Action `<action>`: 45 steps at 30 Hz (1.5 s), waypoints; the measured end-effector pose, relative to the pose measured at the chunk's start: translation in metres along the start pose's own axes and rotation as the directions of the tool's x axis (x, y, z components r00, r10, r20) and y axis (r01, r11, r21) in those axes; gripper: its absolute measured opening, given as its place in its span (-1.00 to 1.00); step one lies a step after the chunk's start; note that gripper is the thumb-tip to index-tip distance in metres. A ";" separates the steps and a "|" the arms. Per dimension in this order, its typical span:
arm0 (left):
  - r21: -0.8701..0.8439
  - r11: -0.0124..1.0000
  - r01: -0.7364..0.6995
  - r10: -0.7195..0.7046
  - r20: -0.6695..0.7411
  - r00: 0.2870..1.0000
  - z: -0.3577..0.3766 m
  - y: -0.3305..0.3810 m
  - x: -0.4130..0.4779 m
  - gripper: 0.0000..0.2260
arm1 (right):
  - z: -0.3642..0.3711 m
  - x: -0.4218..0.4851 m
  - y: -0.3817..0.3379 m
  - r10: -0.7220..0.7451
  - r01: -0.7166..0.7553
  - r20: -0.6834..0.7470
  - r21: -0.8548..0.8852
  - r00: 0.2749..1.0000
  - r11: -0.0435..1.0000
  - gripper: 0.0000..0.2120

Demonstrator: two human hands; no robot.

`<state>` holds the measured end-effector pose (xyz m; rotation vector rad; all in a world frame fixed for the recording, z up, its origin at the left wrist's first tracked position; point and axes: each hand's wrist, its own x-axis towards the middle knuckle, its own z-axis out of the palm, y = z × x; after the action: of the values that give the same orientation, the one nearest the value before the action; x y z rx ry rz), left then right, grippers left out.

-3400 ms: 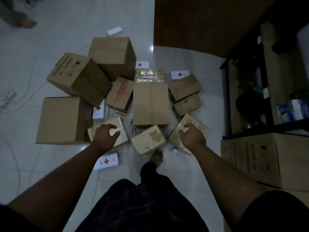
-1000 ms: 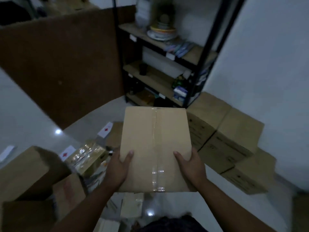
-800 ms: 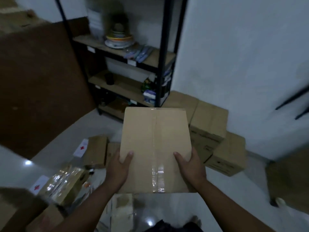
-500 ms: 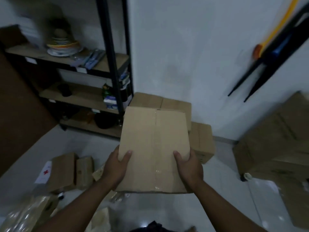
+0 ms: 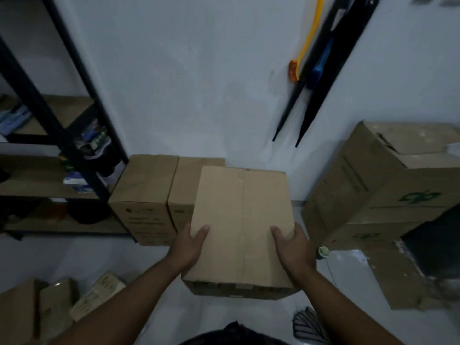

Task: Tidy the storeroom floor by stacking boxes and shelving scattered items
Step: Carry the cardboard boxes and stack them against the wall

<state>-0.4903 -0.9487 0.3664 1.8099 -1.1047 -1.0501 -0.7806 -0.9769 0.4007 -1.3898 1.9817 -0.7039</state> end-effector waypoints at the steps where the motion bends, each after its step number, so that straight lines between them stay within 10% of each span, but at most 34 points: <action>1: 0.006 1.000 0.008 -0.008 0.016 1.000 0.014 0.005 0.009 -0.50 | -0.009 0.011 0.006 0.014 -0.014 -0.012 -0.003 1.000 1.000 -0.28; 22: 0.112 0.987 0.117 -0.157 0.483 0.862 0.117 0.075 0.270 -0.43 | 0.006 0.259 0.008 0.213 -0.212 0.013 -0.063 0.977 0.975 -0.38; 36: 0.173 0.959 0.224 -0.270 0.327 0.906 0.123 0.033 0.415 -0.37 | 0.098 0.429 0.002 0.099 -0.108 0.382 0.003 0.919 0.994 -0.17; 45: 0.261 0.919 0.296 -0.366 0.287 0.885 0.153 -0.050 0.470 0.08 | 0.157 0.489 0.039 0.093 -0.105 0.451 0.001 0.887 0.994 -0.17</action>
<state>-0.4790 -1.3930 0.1442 2.0964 -1.1576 -1.5369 -0.8175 -1.4406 0.1799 -1.2857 1.6507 -0.3176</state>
